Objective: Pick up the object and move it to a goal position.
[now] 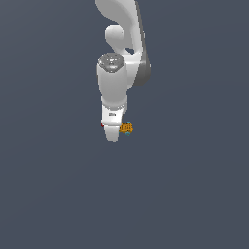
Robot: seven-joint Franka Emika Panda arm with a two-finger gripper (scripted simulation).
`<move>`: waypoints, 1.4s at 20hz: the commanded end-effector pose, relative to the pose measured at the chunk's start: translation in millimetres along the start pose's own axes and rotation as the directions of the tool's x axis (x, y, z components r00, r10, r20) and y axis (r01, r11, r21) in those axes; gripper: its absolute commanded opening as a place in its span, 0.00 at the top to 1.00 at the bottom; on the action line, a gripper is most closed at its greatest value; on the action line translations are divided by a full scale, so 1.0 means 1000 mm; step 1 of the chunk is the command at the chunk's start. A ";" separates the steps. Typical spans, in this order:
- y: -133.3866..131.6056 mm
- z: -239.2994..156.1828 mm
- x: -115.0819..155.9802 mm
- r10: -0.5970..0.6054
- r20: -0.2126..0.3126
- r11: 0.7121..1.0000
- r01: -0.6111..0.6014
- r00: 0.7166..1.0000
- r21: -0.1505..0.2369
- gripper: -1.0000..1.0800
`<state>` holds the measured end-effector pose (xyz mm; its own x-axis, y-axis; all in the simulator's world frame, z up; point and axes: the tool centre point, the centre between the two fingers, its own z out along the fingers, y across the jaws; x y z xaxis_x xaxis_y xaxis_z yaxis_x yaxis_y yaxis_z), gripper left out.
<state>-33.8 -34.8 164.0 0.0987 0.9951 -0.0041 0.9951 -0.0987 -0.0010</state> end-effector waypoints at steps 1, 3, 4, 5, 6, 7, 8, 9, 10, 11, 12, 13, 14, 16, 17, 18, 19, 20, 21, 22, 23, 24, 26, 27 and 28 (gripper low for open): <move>-0.009 -0.023 -0.001 0.000 0.000 1.000 0.000 1.000 -0.001 1.00; -0.017 -0.041 -0.001 -0.001 0.000 1.000 0.001 1.000 -0.001 1.00; -0.020 -0.050 -0.001 -0.001 0.000 1.000 0.001 1.000 0.000 1.00; -0.024 -0.059 -0.001 -0.001 0.000 1.000 0.001 1.000 0.000 1.00; -0.028 -0.068 -0.001 -0.001 -0.001 1.000 0.001 1.000 -0.001 1.00; -0.032 -0.078 -0.002 -0.001 -0.002 1.000 0.001 1.000 -0.001 1.00; -0.035 -0.087 -0.002 -0.001 -0.002 1.000 0.001 1.000 -0.001 1.00; -0.039 -0.097 -0.002 -0.001 -0.002 1.000 0.001 1.000 -0.001 1.00; -0.043 -0.107 -0.002 -0.001 -0.003 1.000 0.001 1.000 -0.001 1.00; -0.047 -0.117 -0.002 -0.001 -0.003 1.000 0.001 1.000 -0.001 1.00; -0.051 -0.128 -0.003 -0.002 -0.004 1.000 0.002 1.000 -0.001 1.00; -0.055 -0.138 -0.003 -0.002 -0.004 1.000 0.002 1.000 -0.001 1.00; -0.059 -0.148 -0.003 -0.002 -0.004 1.000 0.002 1.000 -0.001 1.00; -0.066 -0.167 -0.004 -0.002 -0.005 1.000 0.002 1.000 -0.001 1.00; -0.070 -0.177 -0.004 -0.002 -0.005 1.000 0.002 1.000 -0.001 1.00; -0.073 -0.185 -0.004 -0.002 -0.005 1.000 0.002 1.000 -0.001 1.00; -0.076 -0.194 -0.005 -0.002 -0.006 1.000 0.002 1.000 -0.001 1.00; -0.079 -0.202 -0.005 -0.002 -0.006 1.000 0.002 1.000 -0.001 1.00; -0.082 -0.210 -0.005 -0.002 -0.006 1.000 0.002 1.000 -0.001 1.00; -0.085 -0.217 -0.005 -0.002 -0.006 1.000 0.002 1.000 -0.001 1.00; -0.087 -0.224 -0.006 -0.001 -0.006 1.000 0.001 1.000 -0.001 1.00; -0.089 -0.231 -0.006 -0.001 -0.006 1.000 0.001 1.000 -0.001 1.00; -0.093 -0.243 -0.007 -0.001 -0.006 1.000 0.001 1.000 -0.001 1.00; -0.095 -0.248 -0.007 0.000 -0.005 1.000 0.000 1.000 -0.001 1.00; -0.096 -0.252 -0.008 0.000 -0.005 1.000 0.000 1.000 -0.001 1.00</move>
<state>-127.1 -31.7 408.3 0.0980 0.9952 0.0012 0.9952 -0.0980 0.0009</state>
